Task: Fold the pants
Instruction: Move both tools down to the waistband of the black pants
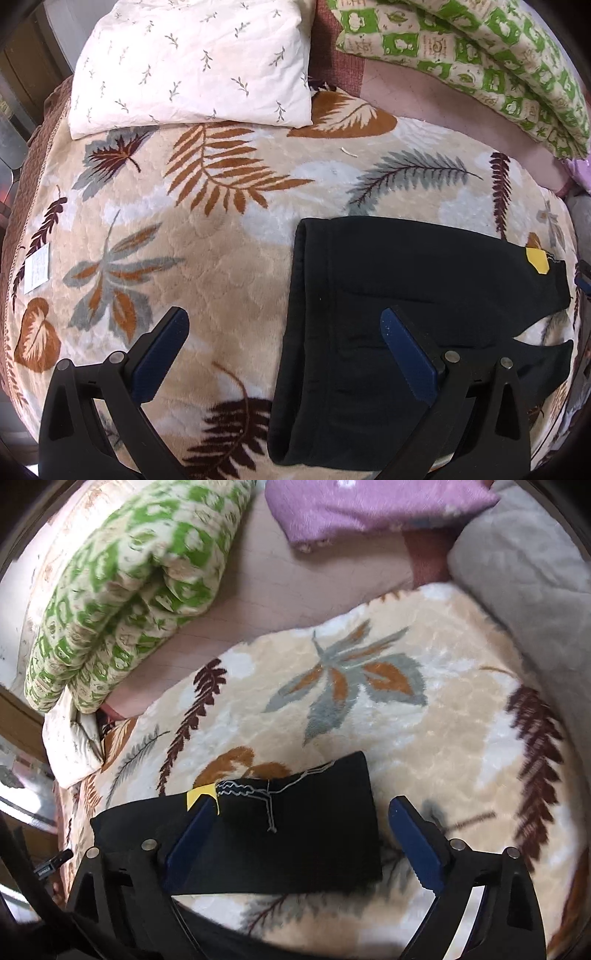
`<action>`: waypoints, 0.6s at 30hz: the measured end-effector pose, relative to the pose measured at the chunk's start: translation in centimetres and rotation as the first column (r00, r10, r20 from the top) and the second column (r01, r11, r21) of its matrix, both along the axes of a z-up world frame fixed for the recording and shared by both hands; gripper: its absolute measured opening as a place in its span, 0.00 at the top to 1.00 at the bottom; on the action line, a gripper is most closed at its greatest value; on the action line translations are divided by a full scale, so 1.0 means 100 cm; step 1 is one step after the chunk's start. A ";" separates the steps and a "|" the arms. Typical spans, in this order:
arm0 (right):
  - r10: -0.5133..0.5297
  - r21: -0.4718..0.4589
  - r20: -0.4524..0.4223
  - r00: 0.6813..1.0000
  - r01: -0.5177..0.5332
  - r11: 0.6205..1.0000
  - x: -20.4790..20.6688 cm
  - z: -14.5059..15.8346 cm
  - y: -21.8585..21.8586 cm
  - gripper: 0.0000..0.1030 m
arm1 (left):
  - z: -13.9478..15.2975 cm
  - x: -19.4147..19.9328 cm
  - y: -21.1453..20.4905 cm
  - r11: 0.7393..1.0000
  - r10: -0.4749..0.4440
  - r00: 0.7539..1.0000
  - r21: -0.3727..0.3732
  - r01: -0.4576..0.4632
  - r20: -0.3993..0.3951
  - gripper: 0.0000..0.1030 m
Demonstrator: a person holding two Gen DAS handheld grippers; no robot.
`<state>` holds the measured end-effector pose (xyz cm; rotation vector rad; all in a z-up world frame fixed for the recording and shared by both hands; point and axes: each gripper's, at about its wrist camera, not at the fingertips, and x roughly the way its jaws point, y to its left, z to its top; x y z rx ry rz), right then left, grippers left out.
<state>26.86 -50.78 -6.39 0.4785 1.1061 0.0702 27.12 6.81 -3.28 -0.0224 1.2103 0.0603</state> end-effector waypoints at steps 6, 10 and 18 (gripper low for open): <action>0.062 0.003 -0.045 0.997 -0.062 0.998 0.014 -0.026 -0.007 0.18 | -0.009 0.009 -0.003 1.000 0.002 1.000 0.002 -0.002 -0.019 0.00; 0.067 0.066 -0.045 0.997 -0.064 0.996 0.017 -0.041 -0.019 0.17 | -0.009 0.012 -0.005 1.000 0.008 1.000 -0.007 -0.008 -0.015 0.00; 0.127 0.210 0.015 0.992 -0.127 0.969 0.022 -0.050 -0.027 0.15 | -0.011 0.018 -0.010 1.000 0.009 1.000 0.008 -0.008 -0.007 0.00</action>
